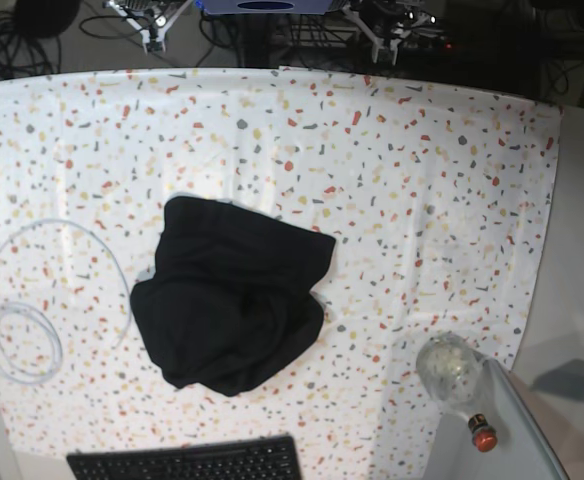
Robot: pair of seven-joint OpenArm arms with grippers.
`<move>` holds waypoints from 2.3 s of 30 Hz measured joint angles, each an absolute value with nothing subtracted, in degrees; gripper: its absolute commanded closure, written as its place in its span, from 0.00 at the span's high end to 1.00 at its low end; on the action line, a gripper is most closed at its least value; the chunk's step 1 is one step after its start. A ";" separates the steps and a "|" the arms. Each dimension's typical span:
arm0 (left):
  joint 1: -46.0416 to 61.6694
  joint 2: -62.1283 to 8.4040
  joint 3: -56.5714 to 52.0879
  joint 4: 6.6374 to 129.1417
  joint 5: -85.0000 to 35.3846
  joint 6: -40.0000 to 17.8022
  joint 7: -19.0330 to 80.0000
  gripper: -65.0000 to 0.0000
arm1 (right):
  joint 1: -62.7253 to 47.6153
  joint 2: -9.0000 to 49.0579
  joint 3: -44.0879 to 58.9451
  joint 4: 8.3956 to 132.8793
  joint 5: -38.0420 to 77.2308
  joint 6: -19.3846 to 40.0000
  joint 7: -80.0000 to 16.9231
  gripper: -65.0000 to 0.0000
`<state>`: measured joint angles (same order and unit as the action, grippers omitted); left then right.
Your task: Layout the t-shirt on the table in an organized manner, then fold the t-shirt properly
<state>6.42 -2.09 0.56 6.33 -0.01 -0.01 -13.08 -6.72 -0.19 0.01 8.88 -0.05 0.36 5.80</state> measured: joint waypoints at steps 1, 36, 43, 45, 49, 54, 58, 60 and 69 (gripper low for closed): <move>6.81 -2.09 0.56 6.04 -0.01 -0.01 -12.51 0.01 | -6.70 -0.19 0.01 8.88 -0.14 0.38 5.85 0.00; 7.03 -4.32 0.58 6.24 0.03 -0.03 -13.43 0.00 | -8.49 -0.78 0.01 9.06 -0.08 0.40 6.02 0.00; 7.66 -4.34 0.58 6.22 0.21 -0.03 -13.32 0.00 | -8.49 -0.78 0.01 9.06 -0.10 0.40 6.00 0.00; 7.62 -4.47 0.58 6.28 0.21 -0.05 -13.37 0.00 | -8.58 -0.51 -0.01 9.06 -0.08 0.40 6.02 0.00; 10.66 -5.45 0.58 9.96 0.21 -0.01 -13.74 0.00 | -14.15 0.38 0.01 16.91 -0.03 0.38 6.50 0.00; 21.54 -7.33 0.51 21.69 3.05 -0.21 -12.88 0.00 | -27.75 0.30 0.16 35.11 -0.16 0.40 0.21 0.00; 32.93 -10.41 0.14 35.44 0.69 -0.36 -12.53 0.00 | -36.32 0.03 2.79 50.22 -0.01 0.45 -2.44 0.00; 38.50 -12.62 0.14 44.56 -3.95 -0.45 -12.80 0.00 | -39.33 0.03 6.37 57.63 -0.03 0.45 -3.03 0.00; 55.70 -24.53 -0.16 80.36 -23.38 0.32 -12.25 0.00 | -50.54 0.23 12.32 83.15 -0.12 0.34 -5.48 0.00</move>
<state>55.70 -24.53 -0.16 80.36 -23.38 0.32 -12.25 -50.54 0.23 12.32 83.15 -0.12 0.34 -5.48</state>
